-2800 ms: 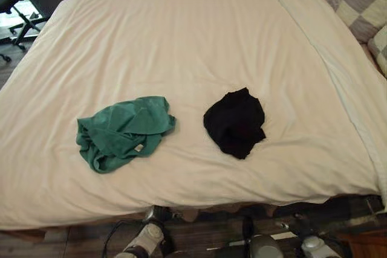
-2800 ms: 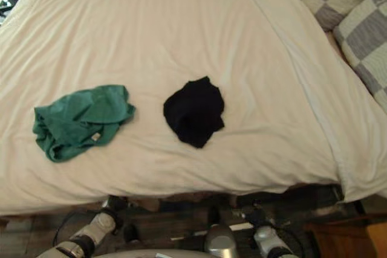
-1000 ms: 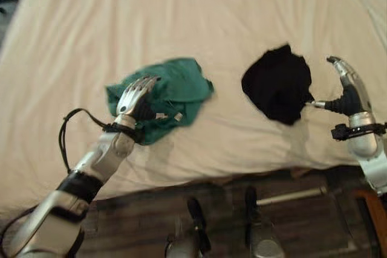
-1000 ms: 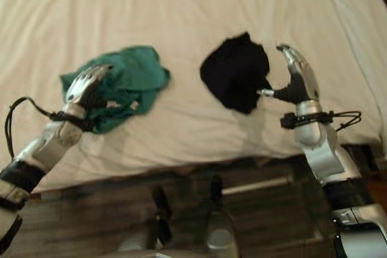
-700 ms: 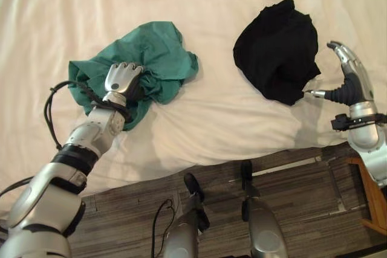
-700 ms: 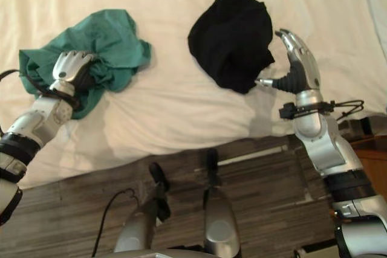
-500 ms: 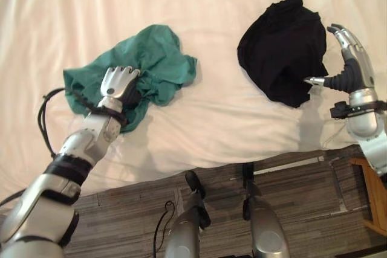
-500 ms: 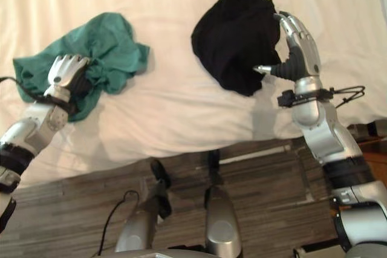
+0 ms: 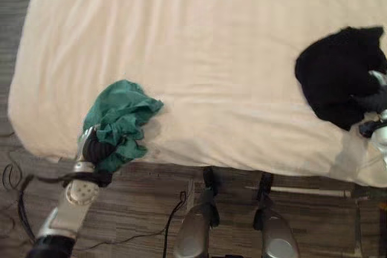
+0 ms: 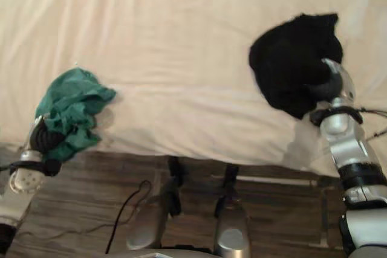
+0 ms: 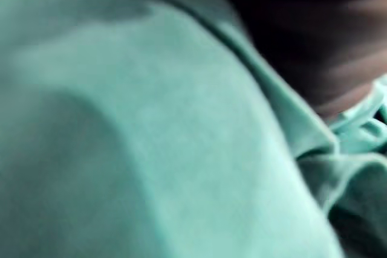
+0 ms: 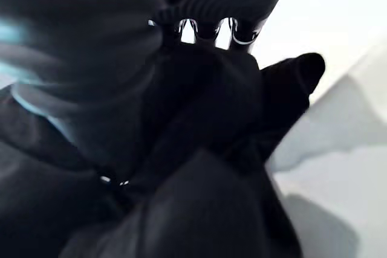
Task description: Tidy up the quilt and then pick up the clothes from the bed and put them into the laundry hamper.
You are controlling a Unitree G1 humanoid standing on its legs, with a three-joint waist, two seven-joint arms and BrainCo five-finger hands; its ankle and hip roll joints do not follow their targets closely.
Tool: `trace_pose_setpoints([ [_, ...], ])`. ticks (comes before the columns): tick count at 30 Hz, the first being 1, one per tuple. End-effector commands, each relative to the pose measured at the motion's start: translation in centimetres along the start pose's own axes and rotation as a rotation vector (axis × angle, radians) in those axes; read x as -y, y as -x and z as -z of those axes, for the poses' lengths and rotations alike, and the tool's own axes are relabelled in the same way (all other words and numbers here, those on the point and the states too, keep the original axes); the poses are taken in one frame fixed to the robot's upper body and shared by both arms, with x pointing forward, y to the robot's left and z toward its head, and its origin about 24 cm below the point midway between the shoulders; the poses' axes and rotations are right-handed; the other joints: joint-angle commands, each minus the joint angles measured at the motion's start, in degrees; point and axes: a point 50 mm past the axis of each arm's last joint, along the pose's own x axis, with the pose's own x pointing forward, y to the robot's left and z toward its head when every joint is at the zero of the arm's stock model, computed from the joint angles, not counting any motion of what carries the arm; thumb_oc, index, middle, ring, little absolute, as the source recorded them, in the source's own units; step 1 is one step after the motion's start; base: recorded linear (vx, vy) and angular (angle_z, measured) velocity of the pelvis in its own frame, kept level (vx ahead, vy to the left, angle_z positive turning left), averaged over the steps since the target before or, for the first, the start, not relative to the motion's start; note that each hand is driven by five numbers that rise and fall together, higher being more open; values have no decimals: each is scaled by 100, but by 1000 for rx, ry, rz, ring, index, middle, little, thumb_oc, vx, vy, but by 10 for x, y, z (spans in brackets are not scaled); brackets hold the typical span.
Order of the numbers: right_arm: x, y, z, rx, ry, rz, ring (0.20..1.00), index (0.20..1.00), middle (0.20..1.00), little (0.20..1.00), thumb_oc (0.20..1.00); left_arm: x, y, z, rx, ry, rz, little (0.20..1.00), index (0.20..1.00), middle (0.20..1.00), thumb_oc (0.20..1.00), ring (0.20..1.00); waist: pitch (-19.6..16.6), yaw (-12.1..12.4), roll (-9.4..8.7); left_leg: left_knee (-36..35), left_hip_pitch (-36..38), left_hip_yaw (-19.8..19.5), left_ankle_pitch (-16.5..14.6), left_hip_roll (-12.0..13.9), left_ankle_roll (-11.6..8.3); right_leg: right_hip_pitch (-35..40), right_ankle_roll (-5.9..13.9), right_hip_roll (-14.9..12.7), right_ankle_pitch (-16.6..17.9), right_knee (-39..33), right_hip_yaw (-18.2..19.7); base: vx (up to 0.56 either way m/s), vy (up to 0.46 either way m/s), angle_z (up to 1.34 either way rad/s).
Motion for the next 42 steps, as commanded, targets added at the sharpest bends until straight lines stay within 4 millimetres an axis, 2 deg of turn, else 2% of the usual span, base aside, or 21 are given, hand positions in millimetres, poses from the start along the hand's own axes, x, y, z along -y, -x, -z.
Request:
trace_pose_setpoints([
  [1, -63, 36, 28, -141, -95, -247, 200, 200, 200, 200, 200, -13, 2, -6, 39, 94, -21, 200, 200, 200, 200, 200, -409, 161, -504, -34, 244, 384, -469, 253, -529, -202, 133, -428, -473, 522, 158, 62, 16, 36],
  [4, -113, 90, 33, -250, -458, -345, 200, 200, 200, 200, 200, 16, 7, -5, 6, 225, 16, 200, 200, 200, 200, 200, -729, 32, -763, -34, 557, 374, -519, 230, -425, 200, 93, -327, -370, 299, 70, 82, 29, 26],
  [7, -130, 115, 28, -282, -632, -392, 200, 200, 200, 200, 200, 32, 12, -4, -15, 250, 60, 200, 200, 200, 200, 200, -901, -69, -866, -34, 759, 396, -595, 226, -398, 410, 110, -297, -351, 196, 110, 54, 88, -3],
  [9, -160, 163, 24, -404, -894, -468, 200, 200, 200, 200, 200, 59, 24, -3, -57, 347, 111, 200, 200, 200, 200, 200, -1213, -269, -949, -34, 1091, 502, -756, 190, -312, 619, 164, -272, -304, 148, 283, 36, 236, -13],
  [13, -171, 202, 32, -498, -961, -530, 200, 200, 200, 200, 200, 77, 32, -9, -59, 409, 145, 200, 200, 200, 200, 200, -1343, -353, -991, -34, 1203, 443, -765, 191, -295, 703, 193, -215, -349, 298, 395, -21, 116, -38],
  [14, -183, 218, 27, -534, -1003, -576, 200, 200, 200, 200, 200, 88, 37, -13, -67, 486, 133, 200, 200, 200, 200, 200, -1369, -449, -1030, -34, 1160, 199, -780, 126, -246, 676, 164, 32, -418, 418, 1009, -38, 33, 15],
  [15, -183, 218, 27, -534, -1003, -576, 200, 200, 200, 200, 200, 88, 37, -13, -67, 486, 133, 200, 200, 200, 200, 200, -1375, -449, -1029, -34, 1153, 199, -779, 127, -246, 669, 164, 32, -417, 419, 1009, -63, 115, 63],
  [18, -203, 229, 5, -471, -954, -743, 200, 200, 200, 200, 200, 98, 34, -4, -128, 535, 75, 200, 200, 200, 200, 200, -1302, -205, -1005, -34, 1118, -171, -750, -6, -175, 762, 89, 233, -547, 311, 1279, -60, 33, 49],
  [20, -202, 209, -10, -315, -794, -721, 200, 200, 200, 200, 200, 119, 31, -3, -196, 660, 55, 200, 200, 200, 200, 200, -1225, 291, -1010, -34, 861, -598, -608, -112, -324, 1074, 100, 131, -569, -19, 410, -80, -47, 79],
  [22, -194, 194, -17, -252, -738, -655, 200, 200, 200, 200, 200, 125, 31, -1, -237, 731, 33, 200, 200, 200, 200, 200, -1242, 376, -1001, -34, 651, -235, -514, -4, -327, 1155, 157, -42, -604, -38, -331, -15, 82, 195],
  [24, -183, 178, -24, -168, -688, -596, 200, 200, 200, 200, 200, 122, 34, 3, -264, 830, -8, 200, 200, 200, 200, 200, -1254, 338, -989, -34, 783, 1153, -658, 379, -286, 1354, 282, -266, -596, -38, -957, 38, 222, 308],
  [25, -183, 178, -24, -168, -688, -596, 200, 200, 200, 200, 200, 122, 34, 3, -264, 830, -8, 200, 200, 200, 200, 200, -1253, 336, -988, -34, 785, 1152, -658, 378, -285, 1356, 283, -267, -596, -38, -959, -46, 251, 267],
  [26, -178, 173, -25, -150, -677, -570, 200, 200, 200, 200, 200, 121, 35, 3, -267, 850, -20, 200, 200, 200, 200, 200, -1303, 285, -979, -1, 860, 1833, -717, 537, -235, 1417, 308, -364, -527, -14, -1293, 65, 339, 195],
  [27, -169, 161, -16, -181, -681, -493, 200, 200, 200, 200, 200, 111, 55, 52, -437, 797, -52, 200, 200, 200, 200, 200, -1425, 309, -944, 74, 982, 2604, -486, 724, -272, 1613, 249, -426, -475, 15, -1724, 185, 434, 215],
  [30, -176, 180, -2, -281, -704, -519, 200, 200, 200, 200, 200, 115, 58, 52, -438, 783, -53, 200, 200, 200, 200, 200, -1668, 483, -947, 19, 1079, 2342, -562, 409, -134, 1892, 325, -642, -330, 527, -2107, 347, 429, 265],
  [31, -176, 190, 8, -343, -708, -494, 200, 200, 200, 200, 200, 113, 62, 52, -437, 751, -43, 200, 200, 200, 200, 200, -1637, 486, -946, -26, 1111, 2025, -838, 33, 176, 1869, 528, -1218, 8, 1627, -2378, 389, 552, 285],
  [33, -174, 190, 9, -363, -721, -459, 200, 200, 200, 200, 200, 112, 58, 47, -413, 735, -36, 200, 200, 200, 200, 200, -1530, 260, -857, -34, 1274, 1637, -1019, -130, 305, 1470, 428, -1195, -29, 2432, -1546, 301, 430, 290],
  [35, -172, 187, 9, -383, -762, -417, 200, 200, 200, 200, 200, 122, 51, 36, -387, 746, -10, 200, 200, 200, 200, 200, -1336, -36, -739, -34, 1350, 1015, -955, -174, 186, 562, 211, -361, -745, 2521, -70, 179, 189, 261],
  [36, -168, 187, 13, -388, -758, -389, 200, 200, 200, 200, 200, 125, 48, 32, -371, 742, 5, 200, 200, 200, 200, 200, -1250, -70, -696, -34, 1345, 749, -978, -274, 180, 440, 332, -233, -832, 2274, 181, 36, 30, 211],
  [39, -167, 187, 14, -391, -757, -366, 200, 200, 200, 200, 200, 133, 45, 27, -354, 705, 58, 200, 200, 200, 200, 200, -1210, -136, -603, -34, 1258, 463, -891, -220, 160, 289, 64, -105, -866, 1680, 225, 77, -37, 198],
  [42, -169, 192, 23, -451, -751, -346, 200, 200, 200, 200, 200, 142, 38, 19, -329, 675, 123, 200, 200, 200, 200, 200, -1240, -165, -739, -34, 1378, -57, -1006, -452, 189, 557, 202, -1, -553, 572, 614, 163, -56, 190],
])
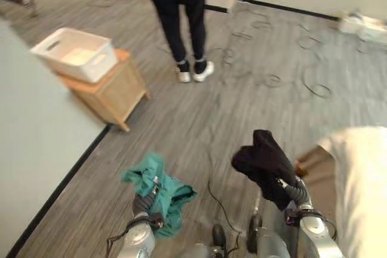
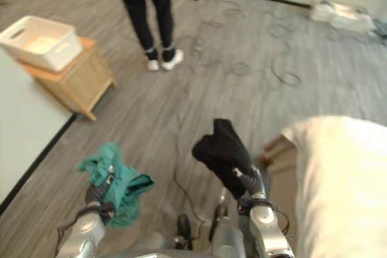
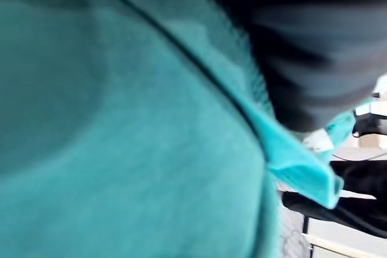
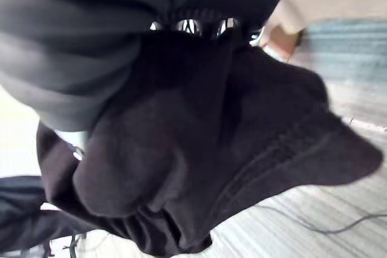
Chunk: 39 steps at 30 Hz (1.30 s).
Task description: Tidy up the quilt and then pick up the clothes from the bed and put them into the laundry hamper.
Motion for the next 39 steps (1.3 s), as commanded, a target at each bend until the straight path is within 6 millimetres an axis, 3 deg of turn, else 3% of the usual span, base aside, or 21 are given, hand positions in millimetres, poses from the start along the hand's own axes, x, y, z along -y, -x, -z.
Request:
trace_pose_setpoints([
  [1, 10, -1, -12, 75, -53, 75, 200, 200, 200, 200, 200, 13, -13, -46, 196, -71, 75, 200, 200, 200, 200, 200, 76, 38, -220, -720, 356, -721, 136, 468, -384, 1341, 368, 78, 840, -822, -325, 101, -20, 210],
  [2, 42, -21, 47, -274, 244, 56, 200, 200, 200, 200, 200, 67, -49, -45, 144, -332, 111, 200, 200, 200, 200, 200, 277, 483, 15, -720, 667, -1123, 215, 475, -546, 1660, 141, 574, 394, -544, -241, 21, -54, 83],
  [5, 42, -13, 54, -286, 271, 44, 200, 200, 200, 200, 200, 65, -47, -43, 143, -333, 107, 200, 200, 200, 200, 200, 187, 429, -24, -720, 686, -1028, 247, 517, -601, 1828, 57, 587, 439, -945, -244, 47, -140, -7],
  [9, 49, -25, 31, -181, 293, 66, 200, 200, 200, 200, 200, 64, -46, -43, 155, -369, 109, 200, 200, 200, 200, 200, 189, 520, -46, -123, 545, -893, 134, 620, -788, 2122, -9, 610, 503, -1402, -363, 65, -129, -4],
  [10, 51, -30, 15, -103, 348, 70, 200, 200, 200, 200, 200, 75, -46, -55, 210, -395, 139, 200, 200, 200, 200, 200, 353, 548, -66, 876, 85, -738, 325, 806, -1002, 2327, -109, 542, 473, -1518, -450, 72, -152, 3],
  [13, 56, -36, 2, -67, 385, 89, 200, 200, 200, 200, 200, 79, -44, -56, 227, -395, 148, 200, 200, 200, 200, 200, 423, 564, 21, 1389, -278, -681, 444, 833, -959, 2450, -177, 516, 346, -1518, -462, 165, -62, 9],
  [17, 54, -38, -5, -38, 422, 89, 200, 200, 200, 200, 200, 78, -36, -52, 241, -396, 161, 200, 200, 200, 200, 200, 356, 653, 74, 863, -505, -459, 269, 612, -813, 2507, -82, 494, 209, -1518, -410, 291, 6, -30],
  [18, 49, -41, -12, -7, 436, 81, 200, 200, 200, 200, 200, 77, -34, -47, 228, -403, 155, 200, 200, 200, 200, 200, 288, 715, 195, 233, -623, -124, 590, 668, -818, 2622, -37, 614, 64, -1518, -453, 402, 49, -5],
  [21, 37, -47, -28, 64, 465, 60, 200, 200, 200, 200, 200, 79, -33, -44, 216, -400, 150, 200, 200, 200, 200, 200, 216, 884, 253, -719, -923, 155, 710, 668, -855, 2984, 39, 738, -290, -1518, -516, 515, 61, 9],
  [22, 36, -48, -29, 67, 465, 60, 200, 200, 200, 200, 200, 79, -34, -45, 217, -400, 148, 200, 200, 200, 200, 200, 212, 886, 258, -720, -966, 212, 776, 688, -821, 2939, 28, 752, -259, -1518, -540, 508, 31, 1],
  [26, 20, -51, -42, 125, 453, 23, 200, 200, 200, 200, 200, 72, -33, -44, 211, -373, 131, 200, 200, 200, 200, 200, 93, 1056, 104, -720, -1211, 569, 644, 783, -696, 3556, 124, 761, -536, -1518, -623, 645, 68, 22],
  [27, 14, -49, -41, 136, 454, 9, 200, 200, 200, 200, 200, 69, -32, -42, 203, -376, 127, 200, 200, 200, 200, 200, 49, 1144, 46, -720, -1119, 532, 885, 739, -630, 3648, 161, 732, -490, -1361, -621, 914, 114, 91],
  [28, 7, -47, -38, 136, 439, 2, 200, 200, 200, 200, 200, 66, -31, -41, 201, -372, 128, 200, 200, 200, 200, 200, 63, 1325, -154, -684, -908, 398, 978, 468, -424, 3491, 500, 470, 49, -340, -631, 680, 87, 25],
  [29, 7, -47, -38, 136, 438, 2, 200, 200, 200, 200, 200, 66, -31, -41, 200, -373, 127, 200, 200, 200, 200, 200, 61, 1333, -171, -684, -906, 408, 968, 453, -415, 3478, 516, 446, 30, -310, -625, 585, 118, -48],
  [30, 7, -45, -35, 127, 443, 1, 200, 200, 200, 200, 200, 66, -30, -41, 197, -373, 135, 200, 200, 200, 200, 200, 105, 1300, -246, -677, -685, 373, 841, 312, -274, 3182, 845, 223, 594, 561, -630, 417, 107, -65],
  [32, 5, -43, -35, 136, 445, -3, 200, 200, 200, 200, 200, 66, -30, -45, 209, -363, 135, 200, 200, 200, 200, 200, 150, 1130, -113, -720, -184, 316, 699, 410, -150, 2589, 845, 90, 1646, 1970, -589, 749, 221, -8],
  [33, 2, -44, -40, 154, 428, -8, 200, 200, 200, 200, 200, 70, -31, -48, 225, -375, 140, 200, 200, 200, 200, 200, 292, 786, 142, -720, 229, -133, 424, 421, -66, 1515, 787, 397, 1252, 2869, -172, 831, 256, 48],
  [34, 2, -43, -42, 168, 420, -8, 200, 200, 200, 200, 200, 73, -32, -50, 234, -390, 145, 200, 200, 200, 200, 200, 402, 572, 230, -720, 430, -336, 338, 412, -97, 1069, 704, 563, 973, 2858, -112, 924, 170, 74],
  [37, 9, -44, -47, 184, 406, 18, 200, 200, 200, 200, 200, 84, -34, -56, 254, -406, 192, 200, 200, 200, 200, 200, 493, 175, 274, -720, 800, -768, 127, 415, -321, 800, 364, 449, 507, 1245, -193, 609, -128, 136],
  [38, 13, -45, -48, 181, 403, 36, 200, 200, 200, 200, 200, 85, -36, -58, 260, -412, 195, 200, 200, 200, 200, 200, 420, 86, 232, -720, 961, -876, -68, 429, -413, 760, 313, 293, 586, 195, -191, 503, -189, 148],
  [39, 13, -45, -48, 181, 403, 36, 200, 200, 200, 200, 200, 85, -36, -58, 260, -412, 195, 200, 200, 200, 200, 200, 419, 73, 242, -720, 958, -889, -63, 441, -417, 793, 308, 309, 623, 129, -212, 812, -327, 160],
])
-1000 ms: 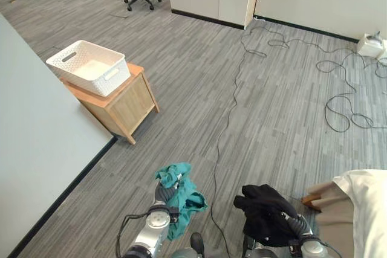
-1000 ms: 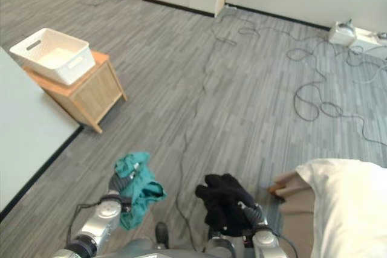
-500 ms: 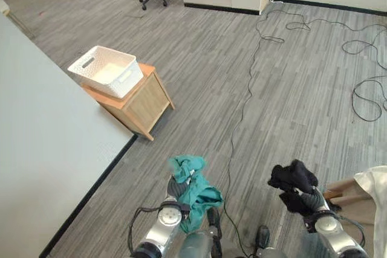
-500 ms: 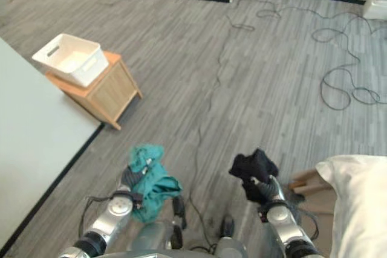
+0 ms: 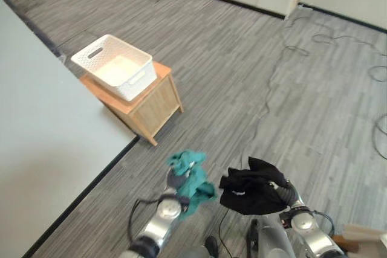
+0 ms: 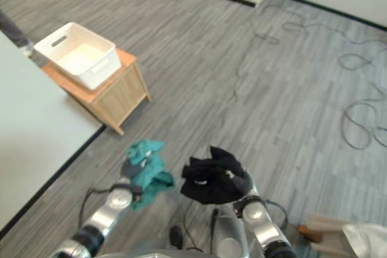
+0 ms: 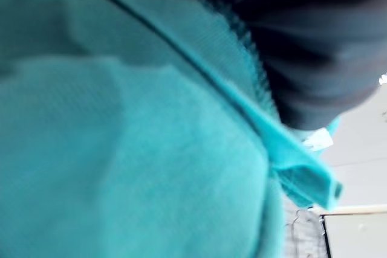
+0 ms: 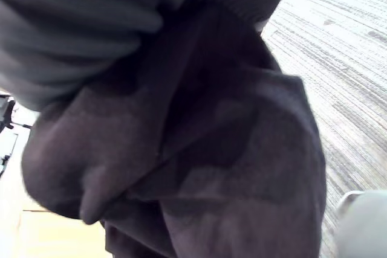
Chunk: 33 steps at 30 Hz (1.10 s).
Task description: Tidy up the quilt and then pick up the clothes from the bed and put them into the laundry hamper.
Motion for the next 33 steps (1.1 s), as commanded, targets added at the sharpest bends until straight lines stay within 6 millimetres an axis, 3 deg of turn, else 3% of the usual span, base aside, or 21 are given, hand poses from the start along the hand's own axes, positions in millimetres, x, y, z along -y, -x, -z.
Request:
trace_pose_setpoints([
  [1, 43, -21, -44, 173, -18, 154, 200, 200, 200, 200, 200, -2, -1, -10, 75, -39, 25, 200, 200, 200, 200, 200, -124, 32, -161, -480, -47, 15, 69, -56, -515, 938, 429, -311, 1148, -3016, -8, 731, -327, 108],
  [3, 48, -21, -38, 142, -17, 171, 200, 200, 200, 200, 200, -3, 0, -5, 62, -60, 29, 200, 200, 200, 200, 200, -153, -8, -135, -480, 254, 8, -191, 109, -637, 571, 600, -617, 1319, -3244, -311, 814, -336, 120],
  [5, 49, -20, -34, 133, -7, 171, 200, 200, 200, 200, 200, -4, 3, 1, 51, -61, 48, 200, 200, 200, 200, 200, -257, 33, -193, -480, 739, 7, -468, 154, -732, 619, 624, -664, 1366, -3244, -565, 907, -368, 62],
  [6, 48, -18, -31, 128, 23, 156, 200, 200, 200, 200, 200, 2, 7, 9, 21, -43, 65, 200, 200, 200, 200, 200, -342, -3, -136, -32, 1032, 21, -92, 416, -910, 983, 433, -423, 1544, -3218, -541, 1223, -673, 11],
  [7, 48, -17, -31, 139, 48, 149, 200, 200, 200, 200, 200, 11, 9, 9, 8, -9, 82, 200, 200, 200, 200, 200, -279, 7, -117, 2092, 210, -5, 812, 756, -1049, 1435, 118, -224, 1464, -3166, -468, 938, -570, 3],
  [8, 48, -17, -31, 139, 48, 149, 200, 200, 200, 200, 200, 11, 9, 9, 9, -9, 82, 200, 200, 200, 200, 200, -298, -12, -130, 2121, 159, -31, 814, 745, -1048, 1411, 116, -242, 1471, -3166, -484, 526, -466, -2],
  [9, 50, -18, -37, 166, 52, 156, 200, 200, 200, 200, 200, 12, 7, 5, 20, 0, 83, 200, 200, 200, 200, 200, -163, 60, -207, 3346, -428, -191, 1225, 733, -1065, 1645, -67, -187, 1401, -3168, -506, 120, -157, -14],
  [11, 51, -20, -46, 195, 53, 160, 200, 200, 200, 200, 200, 9, 3, -5, 49, 27, 68, 200, 200, 200, 200, 200, 28, 288, -370, 4274, -1059, -172, 1098, 706, -841, 2089, -276, -54, 1169, -3244, -454, 414, -338, -50],
  [12, 51, -20, -46, 195, 53, 160, 200, 200, 200, 200, 200, 9, 3, -5, 49, 27, 67, 200, 200, 200, 200, 200, 24, 283, -386, 4276, -1078, -172, 1109, 690, -834, 2075, -274, -71, 1175, -3244, -456, 697, -316, -15],
  [15, 40, -23, -57, 226, 47, 115, 200, 200, 200, 200, 200, 11, 6, -5, 59, 26, 69, 200, 200, 200, 200, 200, 10, 638, -416, 3101, -1744, 118, 524, 369, -714, 2501, -112, -9, 700, -3244, -165, 588, 3, -52],
  [16, 40, -23, -57, 226, 47, 115, 200, 200, 200, 200, 200, 11, 6, -5, 59, 26, 69, 200, 200, 200, 200, 200, 2, 648, -438, 3057, -1733, 140, 552, 347, -705, 2486, -107, -32, 706, -3244, -151, 571, 112, -92],
  [17, 35, -23, -61, 241, 50, 93, 200, 200, 200, 200, 200, 11, 9, -3, 57, 42, 64, 200, 200, 200, 200, 200, -110, 736, -414, 1757, -1687, 354, 539, 256, -620, 2639, -8, 9, 515, -3244, -68, 566, 108, -67],
  [20, 28, -22, -55, 220, 49, 77, 200, 200, 200, 200, 200, 12, 11, 2, 38, 46, 63, 200, 200, 200, 200, 200, -221, 848, -291, 330, -1903, 1094, 1192, 286, -721, 3114, -41, 304, 115, -3244, -172, 675, 82, -26],
  [22, 24, -23, -54, 212, 49, 71, 200, 200, 200, 200, 200, 13, 13, 4, 23, 59, 62, 200, 200, 200, 200, 200, -241, 968, -321, 62, -2079, 1305, 1351, 231, -761, 3503, -33, 374, -136, -3244, -256, 639, 36, 27],
  [24, 16, -22, -55, 218, 61, 43, 200, 200, 200, 200, 200, 9, 17, 14, -11, 64, 57, 200, 200, 200, 200, 200, -349, 1099, -436, -206, -1831, 1163, 1309, -55, -414, 3760, 52, 371, 18, -3049, -288, 648, 73, 37],
  [25, 12, -22, -56, 220, 58, 35, 200, 200, 200, 200, 200, 9, 18, 14, -12, 64, 62, 200, 200, 200, 200, 200, -352, 1126, -471, -228, -1704, 1159, 1266, -163, -290, 3644, 200, 291, 121, -2397, -355, 607, 109, 28],
  [27, 15, -22, -57, 225, 55, 40, 200, 200, 200, 200, 200, 5, 17, 15, -16, 34, 59, 200, 200, 200, 200, 200, -257, 1000, -472, -302, -1265, 1162, 1046, -319, -90, 2971, 755, -120, 915, -555, -428, 500, 120, 17],
  [28, 15, -22, -57, 225, 55, 40, 200, 200, 200, 200, 200, 5, 17, 15, -15, 34, 59, 200, 200, 200, 200, 200, -271, 1008, -463, -299, -1287, 1170, 1051, -305, -90, 2944, 750, -109, 926, -553, -418, 353, 85, 36],
  [29, 16, -23, -60, 232, 53, 41, 200, 200, 200, 200, 200, 4, 16, 15, -17, 23, 58, 200, 200, 200, 200, 200, -214, 876, -368, -384, -1049, 1042, 982, -268, -49, 2470, 747, -219, 1136, 165, -338, 450, 84, 59],
  [30, 16, -22, -59, 232, 50, 38, 200, 200, 200, 200, 200, 4, 13, 13, -11, 2, 57, 200, 200, 200, 200, 200, -123, 603, -144, -480, -683, 765, 844, -187, -49, 1840, 554, -87, 952, 613, -192, 613, 76, 92],
  [33, 15, -19, -56, 229, 34, 35, 200, 200, 200, 200, 200, 5, 14, 10, 11, -6, 78, 200, 200, 200, 200, 200, -81, 275, -68, -480, -373, 435, 626, -180, -170, 1492, 360, -74, 626, -290, -152, 535, -58, 122],
])
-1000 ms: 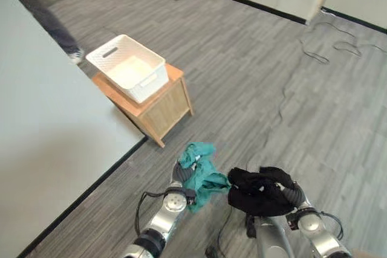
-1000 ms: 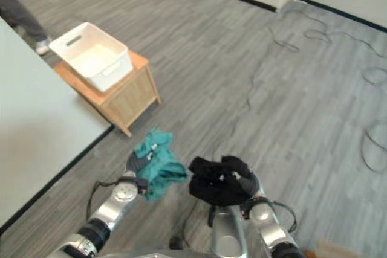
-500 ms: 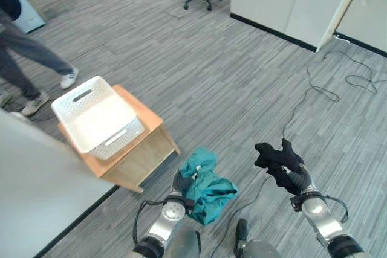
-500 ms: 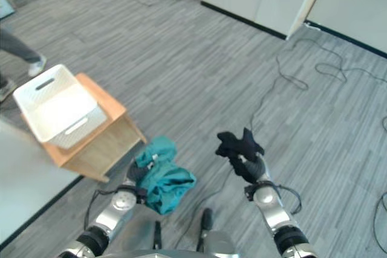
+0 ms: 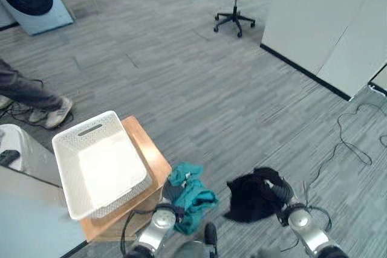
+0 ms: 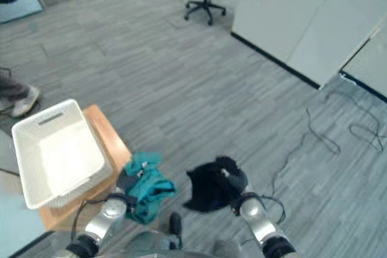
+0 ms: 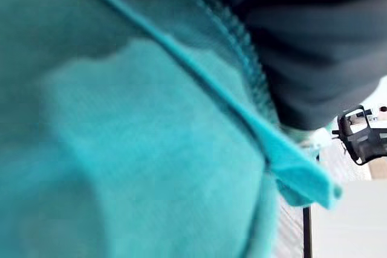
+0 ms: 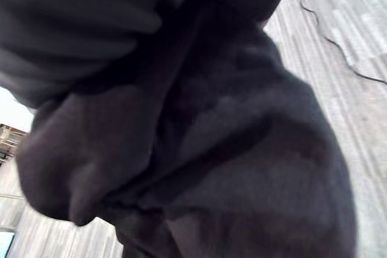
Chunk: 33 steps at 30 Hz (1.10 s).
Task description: Tidy up the quilt and then pick up the clothes from the bed and put them into the laundry hamper.
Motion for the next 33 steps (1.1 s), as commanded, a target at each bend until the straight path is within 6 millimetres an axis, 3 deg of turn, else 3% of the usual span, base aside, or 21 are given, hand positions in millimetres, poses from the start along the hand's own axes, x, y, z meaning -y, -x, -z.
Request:
trace_pose_setpoints([
  [1, 25, -10, -29, 140, -25, 79, 200, 200, 200, 200, 200, 17, 2, -20, 125, 9, 53, 200, 200, 200, 200, 200, 50, -15, 167, -40, 431, 205, -466, 252, -544, 330, 193, 173, 754, -2337, -24, 465, -127, 90],
  [3, 24, -8, -26, 132, -39, 82, 200, 200, 200, 200, 200, 20, 3, -17, 117, -16, 69, 200, 200, 200, 200, 200, 14, -111, 148, -40, 597, -48, -628, 233, -598, 289, 213, 110, 954, -3571, 425, 431, -147, 60],
  [4, 24, -8, -26, 132, -39, 82, 200, 200, 200, 200, 200, 20, 3, -17, 118, -16, 69, 200, 200, 200, 200, 200, 12, -113, 151, -40, 593, -50, -622, 237, -598, 307, 212, 117, 985, -3616, 418, 352, -153, 60],
  [7, 25, -3, -21, 120, -39, 86, 200, 200, 200, 200, 200, 16, 5, -11, 103, -23, 59, 200, 200, 200, 200, 200, -63, -127, 160, -40, 940, -671, -989, 399, -747, -54, 433, -548, 1679, -4789, 1097, 669, -329, 97],
  [12, 23, -6, -27, 144, -13, 60, 200, 200, 200, 200, 200, 6, 8, 0, 73, -1, 40, 200, 200, 200, 200, 200, -227, 40, -105, -40, 1207, -1219, -1199, 606, -943, 400, 651, -746, 1888, -4895, 872, 386, -298, 146],
  [13, 21, -9, -28, 152, 15, 26, 200, 200, 200, 200, 200, 4, 11, 5, 57, 23, 34, 200, 200, 200, 200, 200, -336, 158, -109, 33, 1231, -1361, -1053, 888, -1098, 544, 617, -563, 1831, -4866, 889, 396, -412, 95],
  [14, 21, -9, -29, 153, 15, 26, 200, 200, 200, 200, 200, 4, 11, 5, 57, 24, 33, 200, 200, 200, 200, 200, -337, 139, -124, 34, 1202, -1384, -1022, 876, -1106, 528, 609, -579, 1859, -4868, 878, 367, -493, 94],
  [15, 17, -11, -40, 204, 40, -13, 200, 200, 200, 200, 200, 5, 15, 8, 50, 57, 43, 200, 200, 200, 200, 200, -272, 262, -155, 1051, 683, -1368, -595, 1036, -1361, 792, 417, -447, 1713, -4859, 636, 174, -355, 59],
  [16, 17, -11, -47, 240, 46, -16, 200, 200, 200, 200, 200, 6, 16, 5, 61, 72, 53, 200, 200, 200, 200, 200, -153, 338, -184, 1808, 234, -1133, -358, 1117, -1423, 1028, 304, -447, 1600, -4889, 422, 186, -348, 64],
  [17, 17, -11, -48, 240, 46, -16, 200, 200, 200, 200, 200, 6, 16, 5, 61, 72, 52, 200, 200, 200, 200, 200, -168, 320, -199, 1821, 195, -1152, -347, 1098, -1420, 1008, 307, -465, 1610, -4892, 408, 131, -409, 105],
  [18, 116, -22, -26, 113, 77, 87, 200, 200, 200, 200, 200, -12, 14, 2, 76, 39, 62, 200, 200, 200, 200, 200, -58, 452, -433, 2568, -421, -271, -321, 1315, -1246, 1388, 170, -437, 1290, -4895, -120, 76, -294, 126],
  [19, 117, -23, -26, 114, 77, 88, 200, 200, 200, 200, 200, -12, 14, 1, 78, 40, 63, 200, 200, 200, 200, 200, -61, 444, -428, 2573, -443, -280, -313, 1308, -1243, 1375, 170, -443, 1295, -4895, -128, 196, -453, 152],
  [20, 53, -16, -54, 271, 42, 18, 200, 200, 200, 200, 200, -14, 13, -6, 108, 50, 40, 200, 200, 200, 200, 200, 1, 453, -493, 2316, -664, 646, -529, 1318, -1035, 1555, 97, -372, 1106, -4895, -418, 166, -209, 112],
  [21, 36, -15, -62, 298, 30, -17, 200, 200, 200, 200, 200, -11, 15, 0, 85, 66, 43, 200, 200, 200, 200, 200, -16, 475, -486, 2176, -736, 1015, -651, 1235, -947, 1649, 70, -298, 1010, -4895, -552, 171, -207, 123],
  [23, 30, -14, -68, 325, 24, -19, 200, 200, 200, 200, 200, -14, 18, 6, 65, 68, 32, 200, 200, 200, 200, 200, -71, 493, -458, 1954, -769, 1349, -747, 1132, -952, 1797, 79, -210, 845, -4895, -694, 217, -110, 103],
  [24, 29, -13, -84, 391, 24, -7, 200, 200, 200, 200, 200, -14, 21, 11, 44, 74, 31, 200, 200, 200, 200, 200, -148, 442, -445, 1663, -822, 2545, -545, 1230, -945, 1946, 24, -22, 707, -4840, -1156, 277, -175, 77],
  [25, 31, -13, -91, 416, 16, 6, 200, 200, 200, 200, 200, -16, 22, 12, 40, 76, 31, 200, 200, 200, 200, 200, -184, 407, -460, 1652, -794, 3080, -494, 1303, -908, 1995, -10, 47, 640, -4762, -1389, 144, -136, 86],
  [28, 32, -11, -103, 464, 24, 7, 200, 200, 200, 200, 200, -20, 26, 15, 36, 95, 25, 200, 200, 200, 200, 200, -249, 486, -509, 1592, -733, 3520, -517, 1337, -772, 2095, -54, 139, 560, -4474, -1796, 165, -17, 188],
  [29, 26, -9, -106, 474, 16, -7, 200, 200, 200, 200, 200, -24, 30, 24, -1, 110, 5, 200, 200, 200, 200, 200, -298, 533, -530, 962, -445, 3165, -621, 913, -584, 2006, 139, 28, 616, -3763, -1987, 329, 149, 122],
  [31, 26, -7, -110, 486, -3, 0, 200, 200, 200, 200, 200, -30, 33, 29, -21, 106, -13, 200, 200, 200, 200, 200, -298, 467, -533, 510, -88, 3031, -725, 721, -426, 1700, 618, -286, 1111, -2604, -2110, 258, 172, 108],
  [33, 24, -6, -109, 484, -2, -5, 200, 200, 200, 200, 200, -32, 34, 32, -31, 90, -17, 200, 200, 200, 200, 200, -282, 364, -540, 270, 93, 2861, -741, 536, -314, 1507, 772, -563, 1418, -1901, -1988, 168, 82, 131],
])
